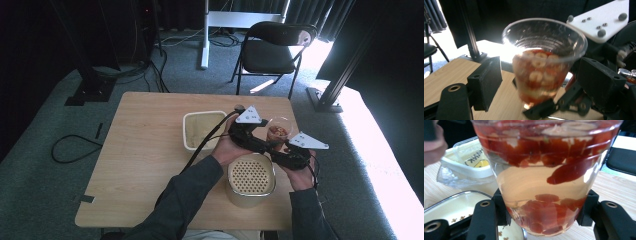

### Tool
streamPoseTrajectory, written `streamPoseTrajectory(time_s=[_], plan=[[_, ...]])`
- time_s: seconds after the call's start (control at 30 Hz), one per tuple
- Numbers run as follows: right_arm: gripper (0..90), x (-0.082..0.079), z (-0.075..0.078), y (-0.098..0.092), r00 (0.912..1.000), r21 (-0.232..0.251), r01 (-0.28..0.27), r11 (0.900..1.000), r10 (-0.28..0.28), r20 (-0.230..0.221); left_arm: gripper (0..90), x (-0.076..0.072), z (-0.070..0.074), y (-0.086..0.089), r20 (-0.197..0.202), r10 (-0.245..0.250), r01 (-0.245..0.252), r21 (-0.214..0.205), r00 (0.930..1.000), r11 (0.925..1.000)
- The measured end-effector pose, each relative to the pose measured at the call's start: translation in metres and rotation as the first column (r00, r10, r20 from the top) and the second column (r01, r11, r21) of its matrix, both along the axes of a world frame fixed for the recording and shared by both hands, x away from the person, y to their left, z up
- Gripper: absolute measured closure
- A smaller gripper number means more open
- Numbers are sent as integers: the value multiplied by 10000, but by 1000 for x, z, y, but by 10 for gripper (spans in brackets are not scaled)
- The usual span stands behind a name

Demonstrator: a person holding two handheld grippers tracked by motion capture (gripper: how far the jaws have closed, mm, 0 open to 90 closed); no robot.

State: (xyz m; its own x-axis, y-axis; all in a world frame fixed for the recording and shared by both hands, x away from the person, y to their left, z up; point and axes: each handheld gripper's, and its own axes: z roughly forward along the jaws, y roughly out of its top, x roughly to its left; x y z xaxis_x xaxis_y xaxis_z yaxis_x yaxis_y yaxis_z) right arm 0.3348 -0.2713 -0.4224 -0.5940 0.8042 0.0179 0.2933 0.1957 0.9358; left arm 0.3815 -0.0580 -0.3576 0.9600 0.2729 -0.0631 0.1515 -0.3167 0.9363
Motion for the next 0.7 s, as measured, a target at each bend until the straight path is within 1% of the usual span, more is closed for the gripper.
streamPoseTrajectory(time_s=[0.03, 0.07, 0.1, 0.13, 0.17, 0.2, 0.23, 0.27, 0.3, 0.33, 0.37, 0.4, 0.43, 0.47, 0.5, 0.57, 0.6, 0.63, 0.7], plan=[[431, -1, 0, -2, 10000, -21, 50, 10000, -50, 19, 205, 0, 0, 0, 0, 0, 0, 0, 10000, 10000], [431, -2, 1, -4, 9999, -51, 99, 9999, -99, 57, 206, -2, 0, 3, -5, 44, -44, -8, 10000, 10000], [431, -3, 1, -6, 9998, -78, 163, 9998, -163, 66, 206, -4, 0, 7, 107, 123, -123, 39, 9999, 9999], [431, -3, 1, -6, 9998, -78, 163, 9998, -163, 66, 206, -5, 0, 11, 134, 175, -176, 53, 9998, 9998], [431, -5, 1, -9, 9995, -193, 281, 9994, -279, 128, 208, -8, -1, 18, 139, 257, -259, 118, 9996, 9996], [431, -6, 1, -11, 9994, -228, 315, 9992, -312, 135, 208, -8, -1, 18, 139, 257, -259, 118, 9996, 9996], [431, -6, 1, -12, 9993, -278, 353, 9990, -349, 147, 212, -10, -1, 22, 186, 332, -336, 208, 9993, 9992], [431, -7, 0, -13, 9990, -345, 399, 9986, -392, 197, 216, -12, -1, 30, 259, 423, -430, 297, 9988, 9986], [431, -7, 0, -13, 9990, -345, 399, 9986, -392, 197, 220, -12, -1, 30, 259, 423, -430, 297, 9988, 9986], [431, -10, 0, -16, 9988, -437, 436, 9981, -425, 245, 223, -13, -1, 40, 303, 679, -686, 243, 9972, 9973], [431, -10, 0, -16, 9988, -437, 436, 9981, -425, 245, 228, -13, -1, 40, 303, 679, -686, 243, 9972, 9973], [431, -12, -1, -18, 9986, -570, 458, 9973, -442, 278, 235, -14, -1, 52, 253, 876, -881, 185, 9958, 9959], [431, -12, -1, -19, 9985, -645, 467, 9968, -447, 315, 240, -14, -1, 52, 253, 876, -881, 185, 9958, 9959], [431, -12, -1, -19, 9985, -645, 467, 9968, -447, 315, 240, -15, -1, 58, 252, 1048, -1052, 154, 9942, 9943], [431, -14, -1, -21, 9983, -785, 477, 9958, -449, 369, 256, -17, -1, 71, 365, 1406, -1413, 201, 9894, 9898], [430, -16, -2, -23, 9980, -949, 505, 9942, -466, 428, 259, -21, -2, 83, 452, 1621, -1638, 363, 9857, 9858], [430, -17, -2, -24, 9979, -1006, 531, 9935, -492, 414, 265, -21, -2, 83, 452, 1621, -1638, 363, 9857, 9858], [430, -17, -2, -24, 9979, -1006, 531, 9935, -492, 414, 265, -23, -3, 90, 473, 1733, -1751, 375, 9837, 9838], [430, -21, -4, -27, 9976, -1198, 572, 9911, -522, 445, 282, -27, -6, 103, 412, 1889, -1905, 401, 9811, 9809]])
